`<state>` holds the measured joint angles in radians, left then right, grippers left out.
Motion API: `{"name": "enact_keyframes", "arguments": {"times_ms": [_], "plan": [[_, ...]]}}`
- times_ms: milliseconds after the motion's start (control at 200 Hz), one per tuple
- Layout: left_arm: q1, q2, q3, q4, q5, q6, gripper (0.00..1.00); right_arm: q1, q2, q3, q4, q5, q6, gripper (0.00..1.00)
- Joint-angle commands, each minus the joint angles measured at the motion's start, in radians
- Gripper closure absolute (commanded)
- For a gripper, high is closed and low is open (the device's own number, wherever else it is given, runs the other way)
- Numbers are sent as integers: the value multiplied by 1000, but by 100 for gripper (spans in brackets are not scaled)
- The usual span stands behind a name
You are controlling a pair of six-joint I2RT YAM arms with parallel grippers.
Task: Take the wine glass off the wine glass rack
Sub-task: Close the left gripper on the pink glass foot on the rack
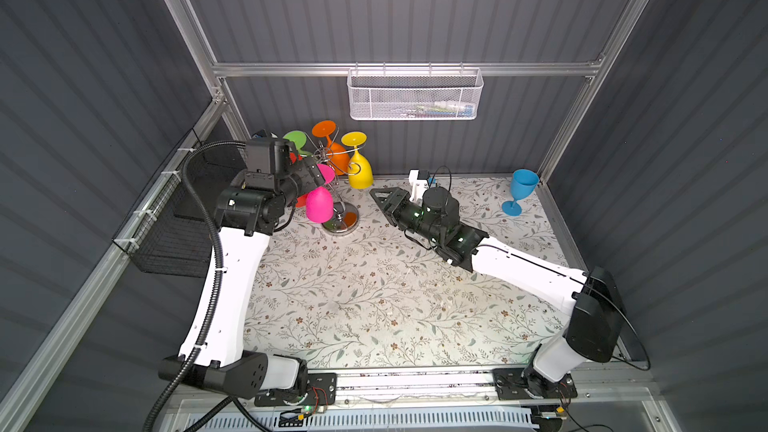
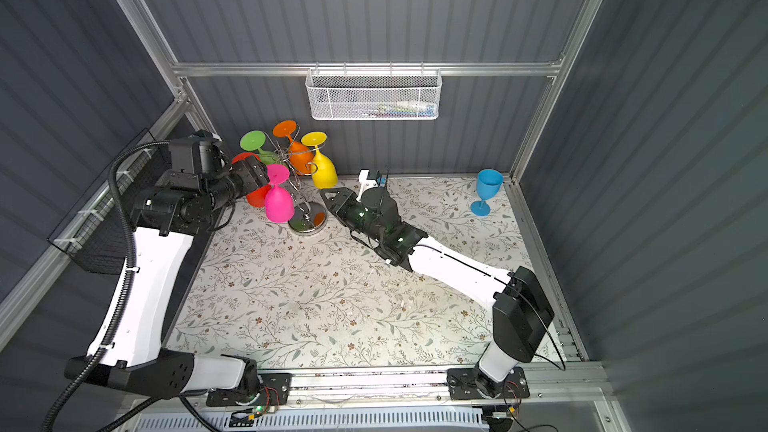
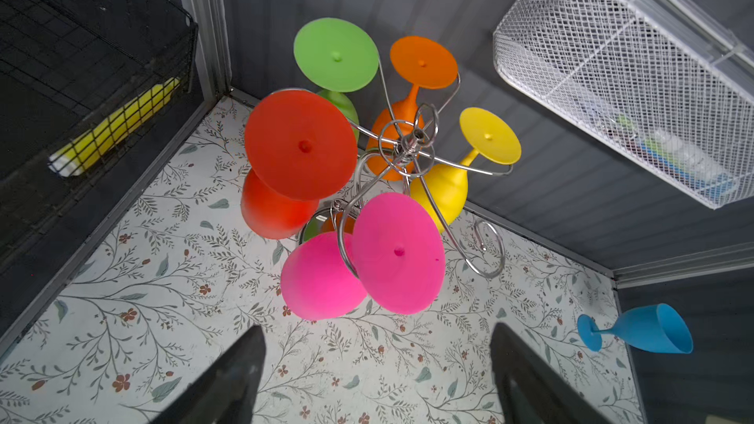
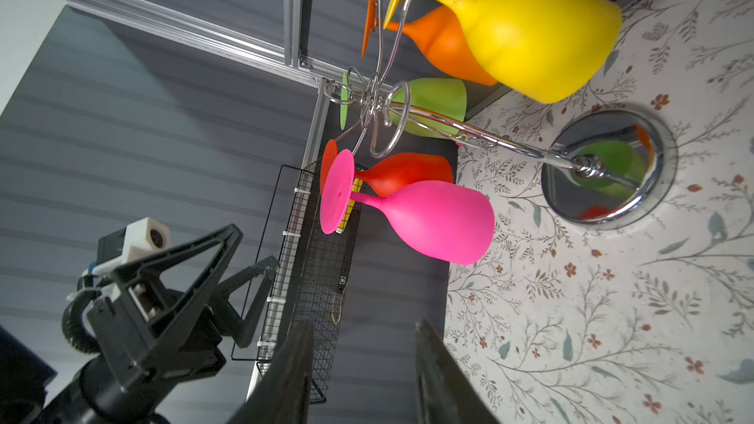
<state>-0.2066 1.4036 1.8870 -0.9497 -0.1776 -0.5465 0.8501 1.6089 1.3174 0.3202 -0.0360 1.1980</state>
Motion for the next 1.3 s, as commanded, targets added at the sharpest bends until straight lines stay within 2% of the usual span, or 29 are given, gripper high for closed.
{"name": "enact_keyframes", "arguments": {"times_ms": [0,265,465,1051,1296], "plan": [[20,47,50,-40,95,-52,16,4,-22,-33,-23,-20,-137,58],[29,125,102,-22,177,-127,19,11,-43,-46,-58,-6,-342,59],[30,170,131,-18,183,-165,20,24,-61,-62,-42,3,-417,59],[47,176,91,30,164,-275,20,30,-133,-149,23,28,-460,58],[70,152,28,92,219,-364,29,30,-138,-172,51,21,-438,58]]}}
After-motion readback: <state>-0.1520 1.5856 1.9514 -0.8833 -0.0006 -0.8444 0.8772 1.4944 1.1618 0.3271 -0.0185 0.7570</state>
